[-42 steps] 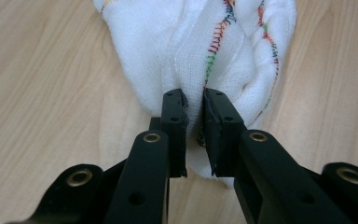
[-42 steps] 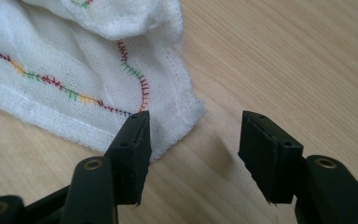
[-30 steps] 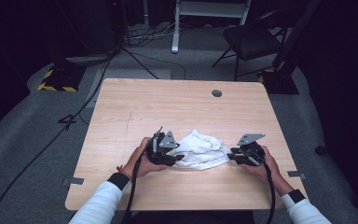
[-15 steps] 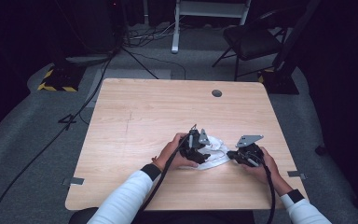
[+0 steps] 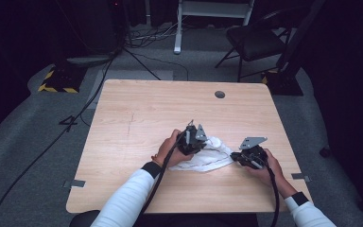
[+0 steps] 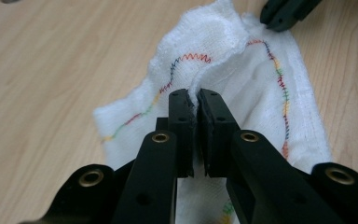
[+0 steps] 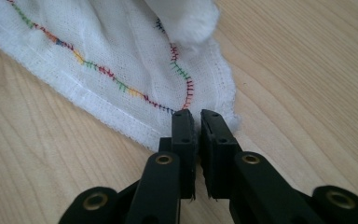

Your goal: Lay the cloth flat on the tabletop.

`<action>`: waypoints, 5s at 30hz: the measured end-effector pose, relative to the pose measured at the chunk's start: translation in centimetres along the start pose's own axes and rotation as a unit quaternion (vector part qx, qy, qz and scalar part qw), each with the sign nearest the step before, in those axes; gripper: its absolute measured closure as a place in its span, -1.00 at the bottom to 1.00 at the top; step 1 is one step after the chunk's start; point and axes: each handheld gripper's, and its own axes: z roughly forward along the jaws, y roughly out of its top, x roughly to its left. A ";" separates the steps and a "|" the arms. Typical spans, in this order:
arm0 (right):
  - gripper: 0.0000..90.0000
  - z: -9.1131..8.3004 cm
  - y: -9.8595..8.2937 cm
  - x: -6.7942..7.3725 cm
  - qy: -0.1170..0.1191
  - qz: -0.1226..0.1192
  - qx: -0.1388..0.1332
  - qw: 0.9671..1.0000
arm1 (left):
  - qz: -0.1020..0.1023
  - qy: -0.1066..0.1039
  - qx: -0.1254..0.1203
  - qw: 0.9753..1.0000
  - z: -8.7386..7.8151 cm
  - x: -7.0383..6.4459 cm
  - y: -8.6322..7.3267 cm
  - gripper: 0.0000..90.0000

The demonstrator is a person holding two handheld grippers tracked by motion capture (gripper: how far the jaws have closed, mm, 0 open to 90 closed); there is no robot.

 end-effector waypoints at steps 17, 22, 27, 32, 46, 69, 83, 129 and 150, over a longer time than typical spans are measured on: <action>0.91 -0.4 -0.5 -0.2 -0.017 0.015 0.003 1.000 | -0.098 0.052 0.010 0.994 -7.7 3.8 -10.2 0.85; 0.70 -0.5 -0.2 -0.3 -0.028 0.022 -0.005 0.999 | -0.122 0.052 0.024 0.991 -8.0 4.1 -12.1 0.61; 0.47 -0.9 1.3 -0.7 -0.033 0.035 -0.037 0.998 | -0.141 0.053 0.028 0.988 -8.0 4.5 -12.6 0.15; 0.35 0.4 4.8 -1.1 -0.034 0.020 -0.075 0.996 | -0.153 0.056 0.011 0.987 -7.9 4.4 -12.3 -0.24; 0.01 6.5 10.7 -1.5 -0.021 0.044 -0.069 0.996 | -0.218 0.083 0.008 0.972 -7.4 6.7 -13.3 -0.50; 0.84 9.1 10.5 -2.0 0.020 0.042 -0.028 0.999 | -0.209 0.057 0.044 0.975 -6.8 7.4 -14.8 0.42; 0.86 2.0 10.9 -1.5 -0.012 0.019 -0.108 0.994 | -0.134 0.071 0.006 0.988 -9.3 5.9 -11.0 0.80; 0.87 -18.7 7.0 6.0 -0.050 -0.027 -0.236 0.970 | 0.021 0.079 -0.146 0.986 -21.0 -3.0 -1.2 0.82; 0.88 -4.6 10.1 -7.0 -0.117 0.053 -0.150 0.980 | -0.100 0.153 -0.025 0.983 -5.7 10.7 -0.4 0.73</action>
